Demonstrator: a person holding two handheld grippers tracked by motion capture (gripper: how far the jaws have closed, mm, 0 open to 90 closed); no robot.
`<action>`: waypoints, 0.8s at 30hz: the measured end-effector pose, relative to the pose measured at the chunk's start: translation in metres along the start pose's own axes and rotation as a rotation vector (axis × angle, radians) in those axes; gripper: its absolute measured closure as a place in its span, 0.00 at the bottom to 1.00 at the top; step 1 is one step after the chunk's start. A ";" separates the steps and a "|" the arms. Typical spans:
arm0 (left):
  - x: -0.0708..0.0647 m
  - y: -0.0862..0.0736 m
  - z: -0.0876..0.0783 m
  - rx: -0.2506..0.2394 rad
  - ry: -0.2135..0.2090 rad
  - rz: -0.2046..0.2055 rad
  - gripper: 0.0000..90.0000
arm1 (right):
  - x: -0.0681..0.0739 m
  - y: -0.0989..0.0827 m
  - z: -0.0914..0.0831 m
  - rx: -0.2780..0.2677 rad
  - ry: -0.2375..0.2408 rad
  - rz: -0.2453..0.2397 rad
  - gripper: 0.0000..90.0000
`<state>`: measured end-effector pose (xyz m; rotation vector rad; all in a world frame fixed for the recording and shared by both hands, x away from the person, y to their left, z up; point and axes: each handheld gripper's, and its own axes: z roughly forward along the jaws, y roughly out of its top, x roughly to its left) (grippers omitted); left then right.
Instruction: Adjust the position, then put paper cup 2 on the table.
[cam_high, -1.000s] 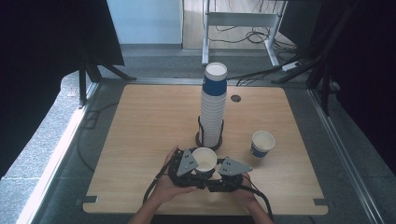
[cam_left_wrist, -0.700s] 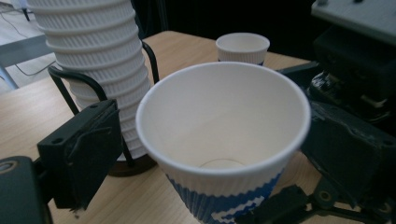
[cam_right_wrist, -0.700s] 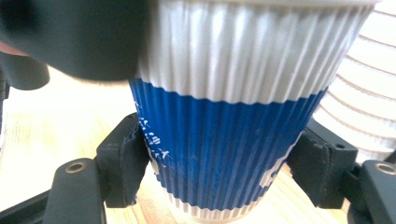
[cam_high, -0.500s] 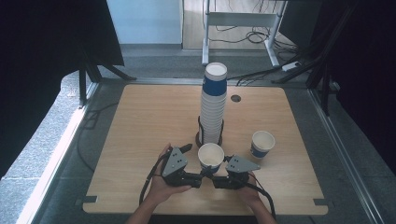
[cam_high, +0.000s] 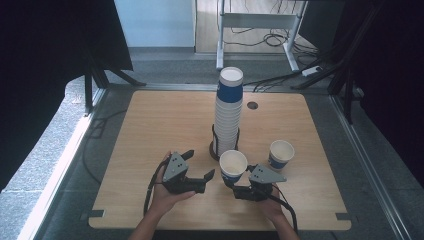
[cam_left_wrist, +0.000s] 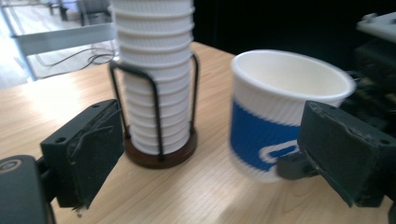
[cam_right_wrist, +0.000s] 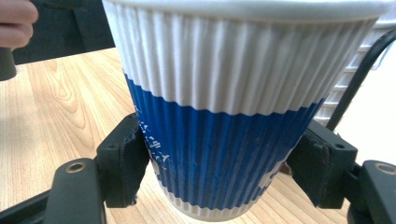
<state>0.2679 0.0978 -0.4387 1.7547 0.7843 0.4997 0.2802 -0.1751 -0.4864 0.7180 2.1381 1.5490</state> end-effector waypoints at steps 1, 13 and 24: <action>0.001 -0.001 0.001 0.009 0.009 0.003 0.09 | 0.000 0.000 -0.001 -0.002 -0.002 0.000 0.30; 0.018 -0.012 -0.001 0.029 0.086 -0.031 0.10 | -0.004 0.001 -0.010 -0.023 -0.023 0.003 0.30; 0.028 -0.015 -0.005 0.062 0.063 -0.055 0.10 | -0.011 0.007 -0.030 -0.070 -0.056 0.019 0.30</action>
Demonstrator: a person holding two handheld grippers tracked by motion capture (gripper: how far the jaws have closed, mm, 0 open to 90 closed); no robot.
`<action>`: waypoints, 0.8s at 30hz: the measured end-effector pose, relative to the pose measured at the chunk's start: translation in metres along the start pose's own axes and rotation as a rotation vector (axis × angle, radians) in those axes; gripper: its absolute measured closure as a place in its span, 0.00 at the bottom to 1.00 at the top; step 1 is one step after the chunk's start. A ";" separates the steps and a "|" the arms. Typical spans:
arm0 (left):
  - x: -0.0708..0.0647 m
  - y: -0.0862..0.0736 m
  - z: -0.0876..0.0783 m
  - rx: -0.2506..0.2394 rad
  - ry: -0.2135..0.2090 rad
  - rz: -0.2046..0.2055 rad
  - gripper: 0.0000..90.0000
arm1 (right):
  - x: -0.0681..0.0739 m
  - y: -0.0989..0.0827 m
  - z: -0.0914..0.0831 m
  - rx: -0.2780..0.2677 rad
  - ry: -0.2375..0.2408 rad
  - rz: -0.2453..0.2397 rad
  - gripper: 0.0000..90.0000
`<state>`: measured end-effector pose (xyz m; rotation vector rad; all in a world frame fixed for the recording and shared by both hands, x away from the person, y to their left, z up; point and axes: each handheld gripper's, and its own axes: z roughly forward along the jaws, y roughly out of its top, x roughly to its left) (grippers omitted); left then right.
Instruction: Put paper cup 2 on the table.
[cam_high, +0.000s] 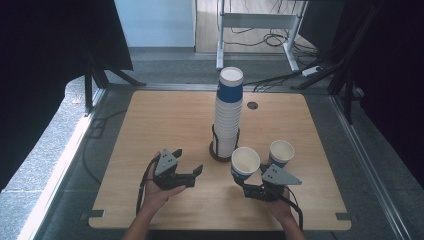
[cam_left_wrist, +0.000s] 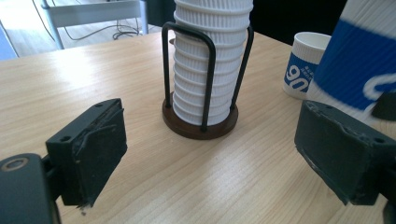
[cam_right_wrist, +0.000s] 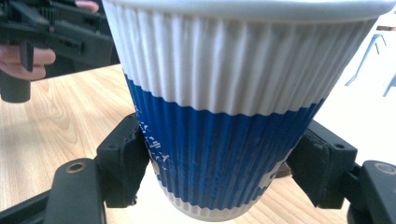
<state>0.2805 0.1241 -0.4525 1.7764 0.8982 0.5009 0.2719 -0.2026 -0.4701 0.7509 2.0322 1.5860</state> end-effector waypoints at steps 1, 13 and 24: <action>0.001 0.000 0.000 0.003 -0.002 0.000 0.10 | -0.001 0.001 -0.002 -0.005 -0.005 0.000 0.30; 0.004 -0.005 0.000 0.043 -0.022 -0.005 0.12 | -0.014 0.006 -0.026 -0.046 -0.050 0.013 0.30; 0.002 -0.008 0.004 0.075 -0.026 0.011 0.12 | -0.022 0.011 -0.043 -0.083 -0.088 0.025 0.30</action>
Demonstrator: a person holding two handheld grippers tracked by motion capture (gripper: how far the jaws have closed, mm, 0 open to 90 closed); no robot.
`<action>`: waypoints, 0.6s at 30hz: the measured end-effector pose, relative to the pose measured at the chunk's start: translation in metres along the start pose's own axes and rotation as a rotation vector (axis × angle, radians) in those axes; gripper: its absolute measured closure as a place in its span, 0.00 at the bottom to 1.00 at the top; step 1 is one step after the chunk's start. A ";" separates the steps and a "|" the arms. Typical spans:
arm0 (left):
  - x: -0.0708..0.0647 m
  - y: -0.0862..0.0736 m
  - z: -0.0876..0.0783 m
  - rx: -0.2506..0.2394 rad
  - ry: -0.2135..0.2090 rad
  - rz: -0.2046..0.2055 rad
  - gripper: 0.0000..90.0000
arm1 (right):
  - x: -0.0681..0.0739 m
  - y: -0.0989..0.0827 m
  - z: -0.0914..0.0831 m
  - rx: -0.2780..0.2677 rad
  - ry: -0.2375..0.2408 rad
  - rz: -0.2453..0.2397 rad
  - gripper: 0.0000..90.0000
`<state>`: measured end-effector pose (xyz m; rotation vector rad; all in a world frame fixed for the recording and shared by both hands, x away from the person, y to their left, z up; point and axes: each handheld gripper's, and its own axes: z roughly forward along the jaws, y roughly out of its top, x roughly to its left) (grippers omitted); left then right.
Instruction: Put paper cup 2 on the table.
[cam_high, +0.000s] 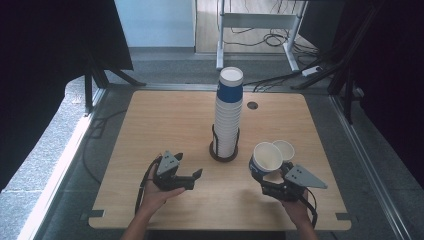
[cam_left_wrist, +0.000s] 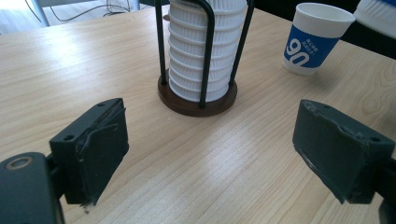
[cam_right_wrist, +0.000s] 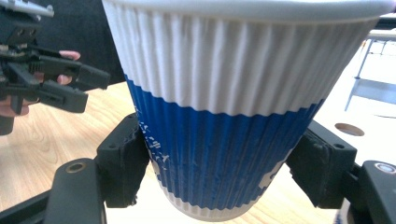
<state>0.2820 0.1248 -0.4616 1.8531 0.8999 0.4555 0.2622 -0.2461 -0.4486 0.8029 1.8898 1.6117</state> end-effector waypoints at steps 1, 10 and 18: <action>0.000 0.000 0.000 0.000 0.002 0.002 0.12 | -0.001 0.001 -0.003 -0.005 -0.007 0.002 0.30; 0.001 -0.001 0.000 0.004 0.001 0.001 0.12 | -0.025 0.011 -0.032 -0.053 -0.103 0.023 0.30; 0.002 -0.002 0.001 0.010 0.006 0.001 0.12 | -0.059 -0.001 -0.053 -0.039 -0.232 0.068 0.30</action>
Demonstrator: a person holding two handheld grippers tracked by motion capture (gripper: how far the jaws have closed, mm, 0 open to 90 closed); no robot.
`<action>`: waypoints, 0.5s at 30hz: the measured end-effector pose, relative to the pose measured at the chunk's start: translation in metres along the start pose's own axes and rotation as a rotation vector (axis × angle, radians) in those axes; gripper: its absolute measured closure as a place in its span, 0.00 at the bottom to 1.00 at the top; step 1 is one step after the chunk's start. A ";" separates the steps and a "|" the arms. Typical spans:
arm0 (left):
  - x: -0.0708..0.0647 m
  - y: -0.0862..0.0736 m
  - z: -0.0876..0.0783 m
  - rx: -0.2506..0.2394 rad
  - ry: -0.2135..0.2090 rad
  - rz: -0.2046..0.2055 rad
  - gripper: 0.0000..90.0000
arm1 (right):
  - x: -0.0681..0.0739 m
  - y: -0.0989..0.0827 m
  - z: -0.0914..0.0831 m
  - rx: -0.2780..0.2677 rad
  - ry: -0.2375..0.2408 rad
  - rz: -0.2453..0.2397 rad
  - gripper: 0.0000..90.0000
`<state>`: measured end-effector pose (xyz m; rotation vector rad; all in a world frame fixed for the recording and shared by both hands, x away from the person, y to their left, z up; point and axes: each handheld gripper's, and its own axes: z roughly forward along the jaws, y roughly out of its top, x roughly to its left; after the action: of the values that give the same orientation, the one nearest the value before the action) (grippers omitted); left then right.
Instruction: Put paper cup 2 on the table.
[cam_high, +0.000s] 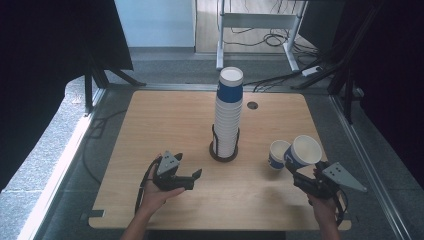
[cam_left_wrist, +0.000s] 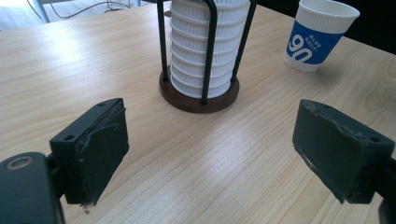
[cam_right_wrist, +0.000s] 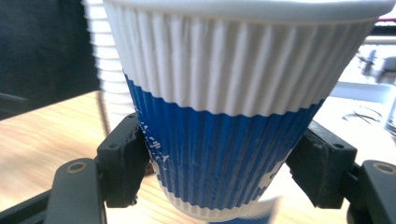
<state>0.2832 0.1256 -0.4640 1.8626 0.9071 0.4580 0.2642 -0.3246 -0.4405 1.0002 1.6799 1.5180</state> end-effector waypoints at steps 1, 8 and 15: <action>0.000 0.000 0.000 0.001 0.000 -0.003 0.12 | -0.006 -0.003 -0.001 0.011 -0.015 0.003 0.30; 0.000 -0.001 0.001 0.006 0.001 -0.001 0.12 | -0.026 -0.015 -0.005 0.029 -0.079 0.040 0.30; -0.001 -0.001 0.002 0.011 0.000 0.001 0.12 | -0.039 -0.028 -0.002 0.084 -0.129 0.061 0.30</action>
<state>0.2835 0.1241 -0.4662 1.8726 0.9108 0.4545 0.2786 -0.3605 -0.4687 1.1783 1.6466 1.3998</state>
